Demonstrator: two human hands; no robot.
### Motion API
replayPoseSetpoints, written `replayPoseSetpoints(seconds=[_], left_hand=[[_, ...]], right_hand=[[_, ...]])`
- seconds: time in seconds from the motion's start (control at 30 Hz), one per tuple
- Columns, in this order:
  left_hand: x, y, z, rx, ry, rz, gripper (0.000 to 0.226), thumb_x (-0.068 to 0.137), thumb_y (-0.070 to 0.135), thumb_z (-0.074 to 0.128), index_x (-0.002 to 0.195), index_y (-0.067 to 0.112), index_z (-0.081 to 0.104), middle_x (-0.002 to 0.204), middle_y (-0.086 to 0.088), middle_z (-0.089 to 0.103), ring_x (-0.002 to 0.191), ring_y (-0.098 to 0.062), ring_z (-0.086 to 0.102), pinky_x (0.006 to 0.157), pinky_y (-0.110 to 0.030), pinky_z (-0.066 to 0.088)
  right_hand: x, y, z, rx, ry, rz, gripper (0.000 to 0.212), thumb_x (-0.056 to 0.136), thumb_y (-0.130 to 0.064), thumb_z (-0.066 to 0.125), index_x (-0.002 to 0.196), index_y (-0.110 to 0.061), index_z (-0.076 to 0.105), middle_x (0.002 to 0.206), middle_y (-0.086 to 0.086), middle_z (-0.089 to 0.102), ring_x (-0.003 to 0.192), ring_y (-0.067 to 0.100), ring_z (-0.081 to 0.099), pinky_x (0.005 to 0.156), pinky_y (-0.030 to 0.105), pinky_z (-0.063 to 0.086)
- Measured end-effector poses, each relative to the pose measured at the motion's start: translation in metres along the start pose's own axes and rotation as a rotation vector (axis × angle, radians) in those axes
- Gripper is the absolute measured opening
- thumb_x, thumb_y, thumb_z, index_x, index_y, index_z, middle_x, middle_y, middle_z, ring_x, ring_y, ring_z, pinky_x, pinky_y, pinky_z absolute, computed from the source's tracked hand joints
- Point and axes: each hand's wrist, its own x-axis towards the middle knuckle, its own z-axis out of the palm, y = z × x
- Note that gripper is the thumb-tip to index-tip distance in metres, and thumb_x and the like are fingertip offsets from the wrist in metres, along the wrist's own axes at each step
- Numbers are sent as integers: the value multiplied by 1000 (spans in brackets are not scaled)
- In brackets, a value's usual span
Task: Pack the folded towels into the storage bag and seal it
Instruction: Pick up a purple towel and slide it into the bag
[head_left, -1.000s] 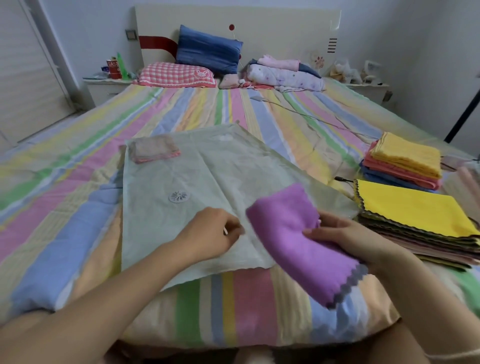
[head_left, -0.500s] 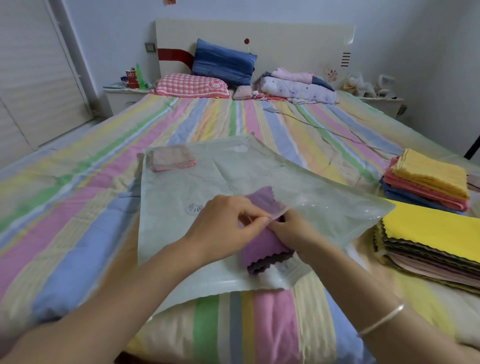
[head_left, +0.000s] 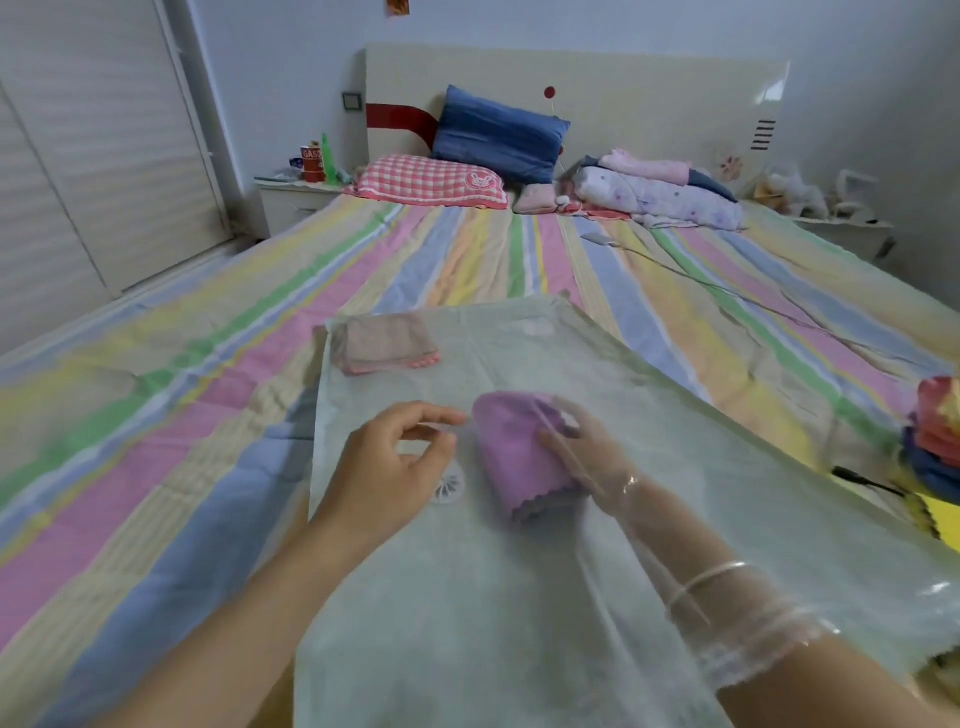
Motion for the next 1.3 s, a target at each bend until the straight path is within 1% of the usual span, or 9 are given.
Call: replayPoseSetpoints(seconds=[0.1,0.3,0.47,0.57,0.73,0.93,1.03,1.1,1.3], left_hand=[[33,-37,-14,180,36,-2,24,78,44,56,97,35,66,109,13,67,102,-4,62,93,-36,51],[103,-78,-30,679,-348,-59,61,93,58,43,147,30,33,156,14,26,144,-5,22,113,-21,16],[142,-113,-40,809,-634,-155,119,39,102,-3,147,52,2,158,22,-10,145,-3,-13,116,-25,-5],[149,-122,-33,861,-696,-94,113,43,100,-2,145,55,13,158,22,4,147,-4,-3,119,-26,-2],[195,-126,-17,675,-280,55,56,81,68,38,105,28,70,112,14,69,108,-7,61,95,-30,45],[306,-160,-9,894,-105,-120,49,97,37,43,143,22,39,148,-7,42,134,-29,40,106,-37,33],[335,-197,-1,1016,-212,-228,61,98,49,30,153,25,18,160,-7,20,145,-29,23,118,-45,18],[335,-214,12,1039,-306,-279,63,98,54,22,154,29,10,163,-1,6,149,-24,11,120,-49,7],[313,-216,27,1048,-390,-303,61,98,56,14,153,34,0,163,0,-4,150,-19,-1,120,-46,0]], right_hand=[[28,0,12,-40,12,-12,46,90,-3,62,133,-8,48,117,16,61,96,22,59,83,29,51],[90,-1,41,-91,-15,-76,40,92,-3,57,131,-10,52,115,6,62,99,19,61,90,30,50],[155,9,66,-245,175,-224,41,90,-11,58,130,-18,51,116,6,62,93,18,60,85,28,46],[171,11,66,-619,303,-336,46,87,-15,56,132,-23,51,127,6,54,109,22,53,90,31,41],[146,-2,73,-1136,363,-511,71,67,-31,57,131,1,53,135,23,53,125,38,51,100,42,37],[145,1,86,-1253,37,-656,73,78,-59,39,129,-11,60,131,16,59,128,42,47,104,49,21],[163,8,81,-1217,-215,-448,97,66,-80,16,151,-34,17,160,1,16,147,35,4,114,56,3],[167,16,77,-1214,-264,-391,100,58,-77,10,150,-41,-5,161,-9,-8,148,25,-14,116,55,2],[147,11,62,-1164,-325,-381,100,53,-64,10,149,-41,-6,160,-14,-8,148,19,-11,119,46,8]])
